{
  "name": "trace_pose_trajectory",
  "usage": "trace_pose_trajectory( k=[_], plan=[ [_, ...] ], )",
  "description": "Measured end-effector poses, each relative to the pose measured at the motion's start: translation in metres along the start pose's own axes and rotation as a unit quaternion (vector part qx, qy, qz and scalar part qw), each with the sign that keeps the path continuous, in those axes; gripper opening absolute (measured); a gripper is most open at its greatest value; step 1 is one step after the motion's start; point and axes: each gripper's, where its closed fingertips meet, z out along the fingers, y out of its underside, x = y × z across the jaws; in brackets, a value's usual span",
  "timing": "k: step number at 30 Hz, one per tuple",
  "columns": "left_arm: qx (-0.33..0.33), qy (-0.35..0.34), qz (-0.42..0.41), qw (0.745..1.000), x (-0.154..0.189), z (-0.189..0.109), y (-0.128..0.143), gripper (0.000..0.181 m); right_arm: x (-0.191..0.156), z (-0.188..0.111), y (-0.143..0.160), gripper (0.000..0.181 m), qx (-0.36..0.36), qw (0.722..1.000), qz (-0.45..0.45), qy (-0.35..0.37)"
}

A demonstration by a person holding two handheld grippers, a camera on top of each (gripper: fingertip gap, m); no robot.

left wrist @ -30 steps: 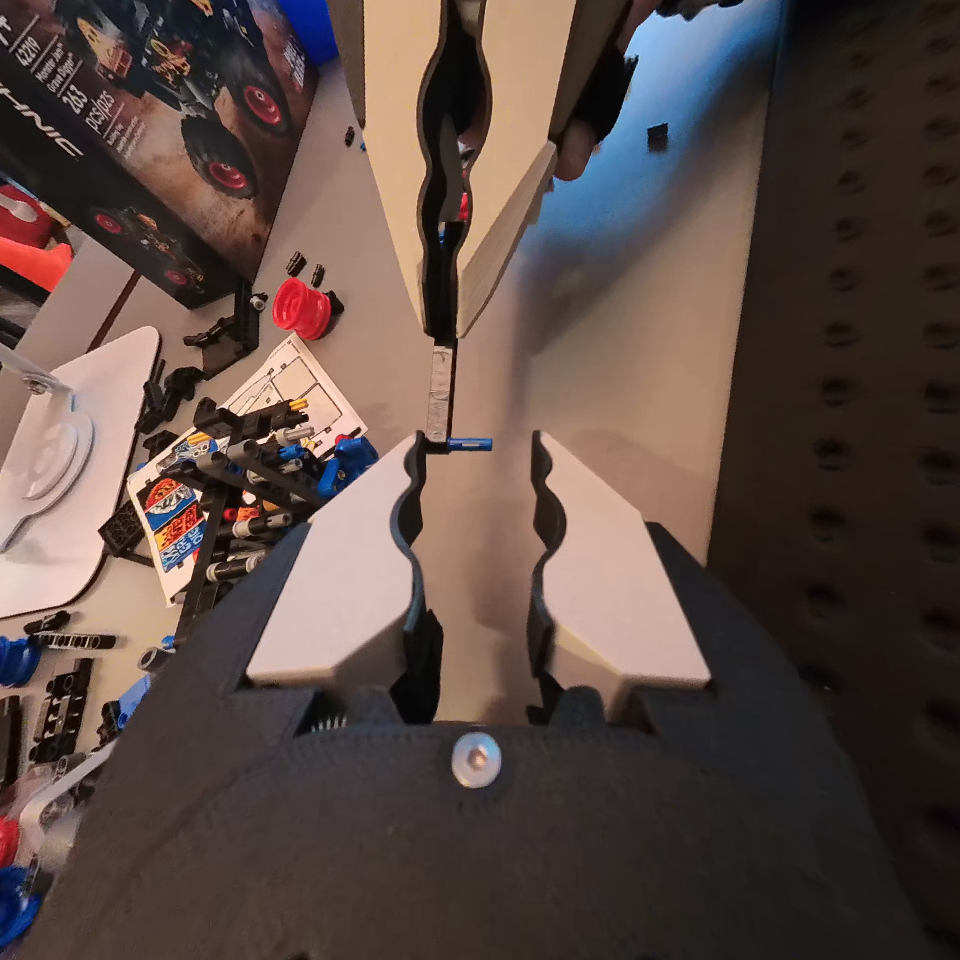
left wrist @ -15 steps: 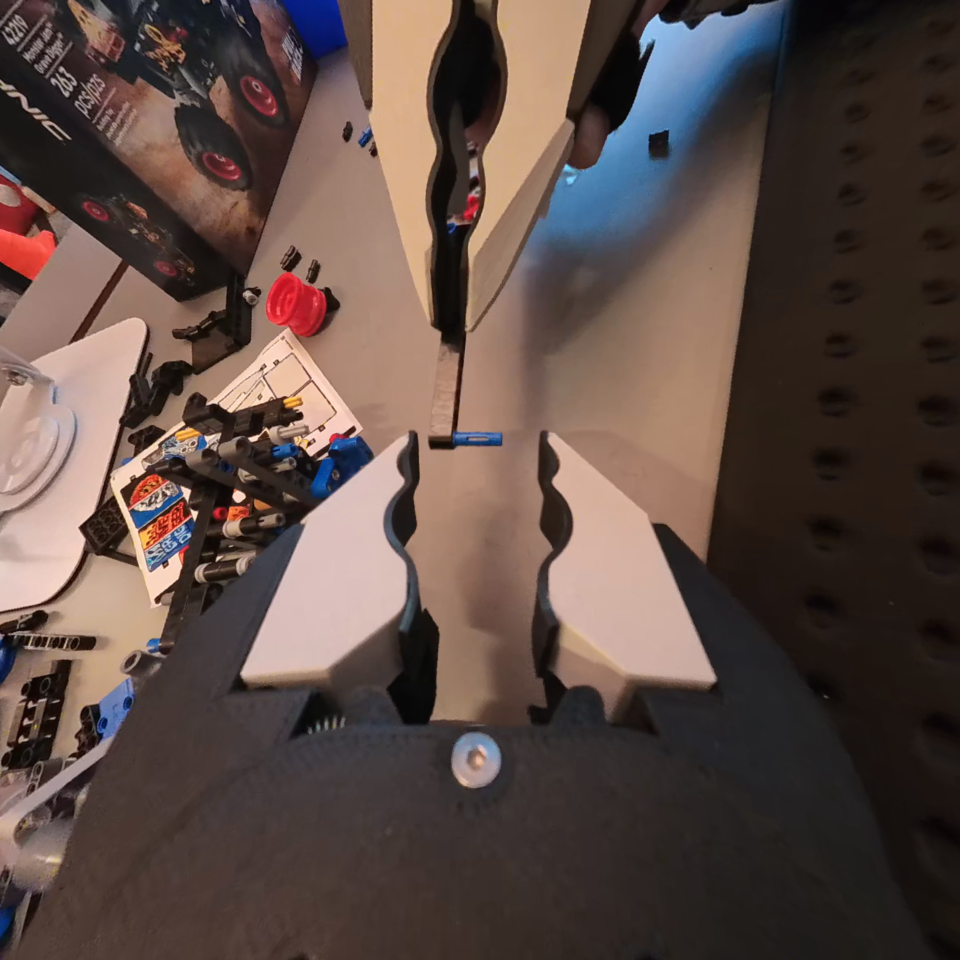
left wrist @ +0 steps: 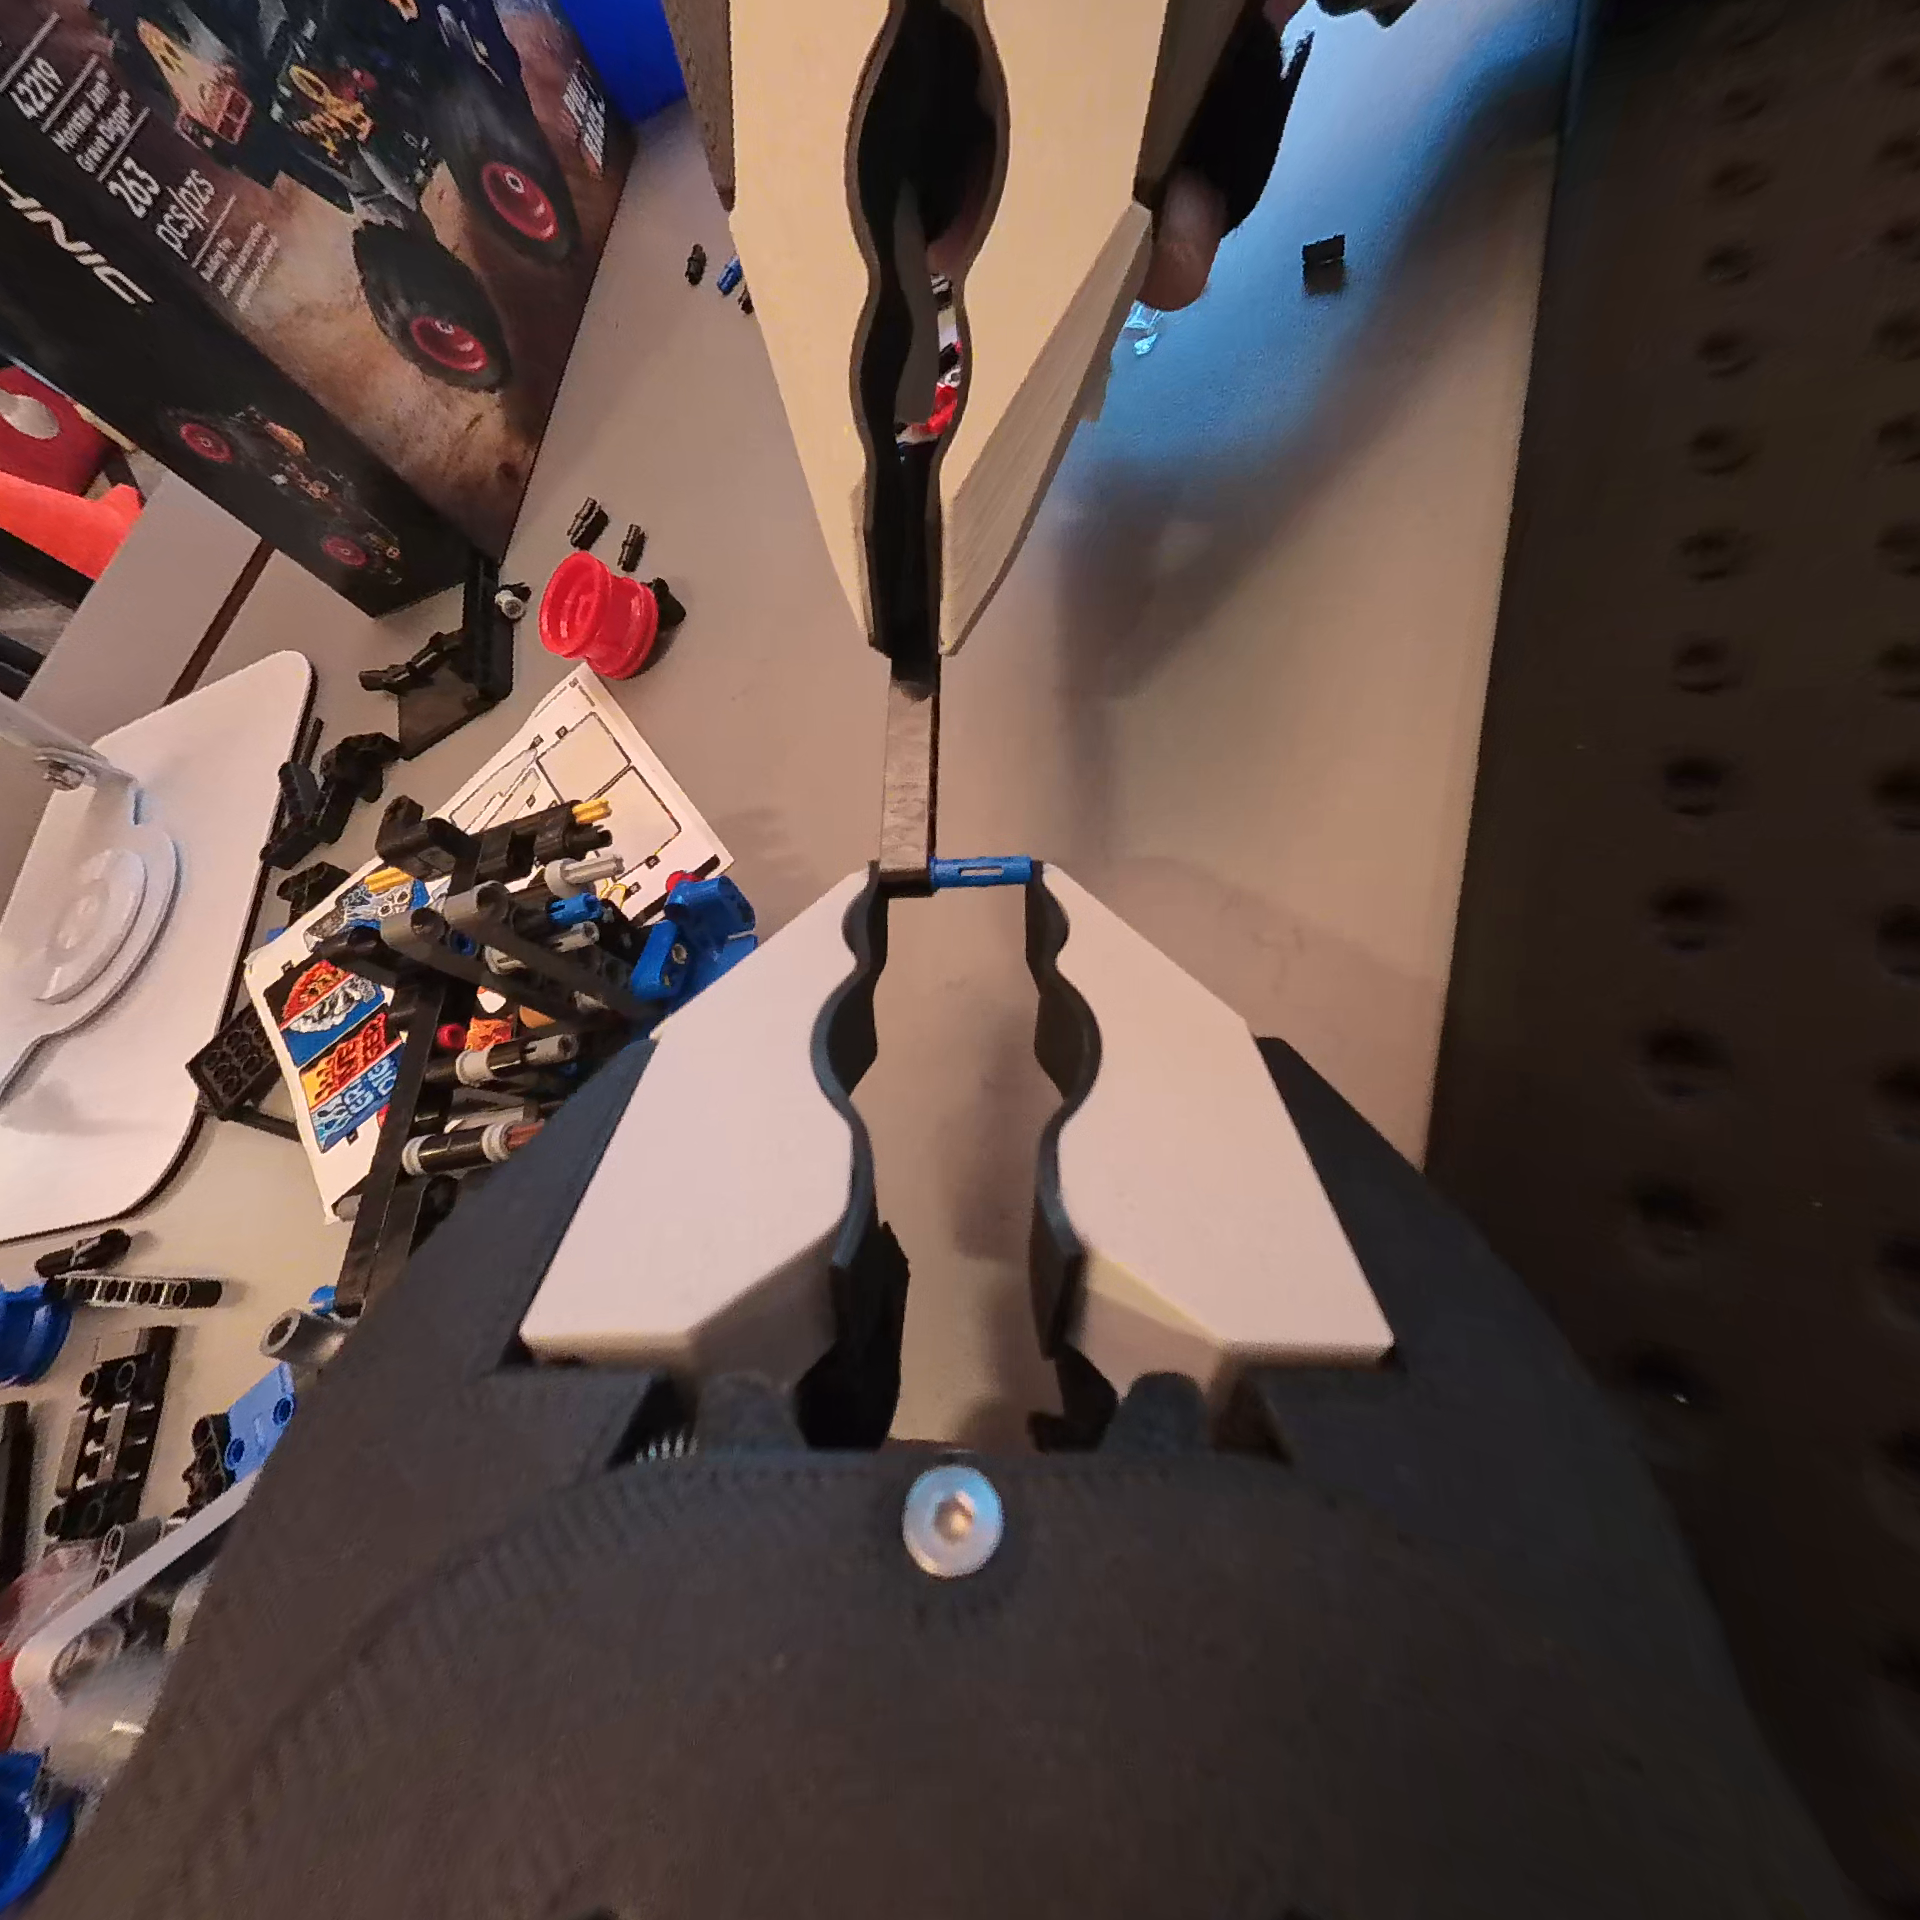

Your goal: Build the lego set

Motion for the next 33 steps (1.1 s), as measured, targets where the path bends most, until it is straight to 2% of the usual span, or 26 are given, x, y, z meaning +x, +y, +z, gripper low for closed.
trace_pose_trajectory(
  k=[20, 24, 30, 33],
  plan=[
    [0.005, -0.010, 0.000, 1.000, -0.003, -0.002, -0.003, 0.025, 0.004, 0.005, 0.021, 0.008, -0.057, 0.998, -0.004, 0.010],
    [0.004, -0.010, 0.001, 1.000, -0.003, -0.002, -0.003, 0.025, 0.002, 0.006, 0.022, 0.000, -0.061, 0.998, -0.009, 0.008],
    [0.005, -0.010, 0.002, 1.000, -0.003, -0.003, -0.003, 0.025, 0.003, 0.006, 0.021, 0.000, -0.058, 0.998, -0.009, 0.008],
    [0.005, -0.011, 0.002, 1.000, -0.003, -0.003, -0.003, 0.025, 0.004, 0.005, 0.020, 0.009, -0.055, 0.998, -0.003, 0.011]
  ],
)
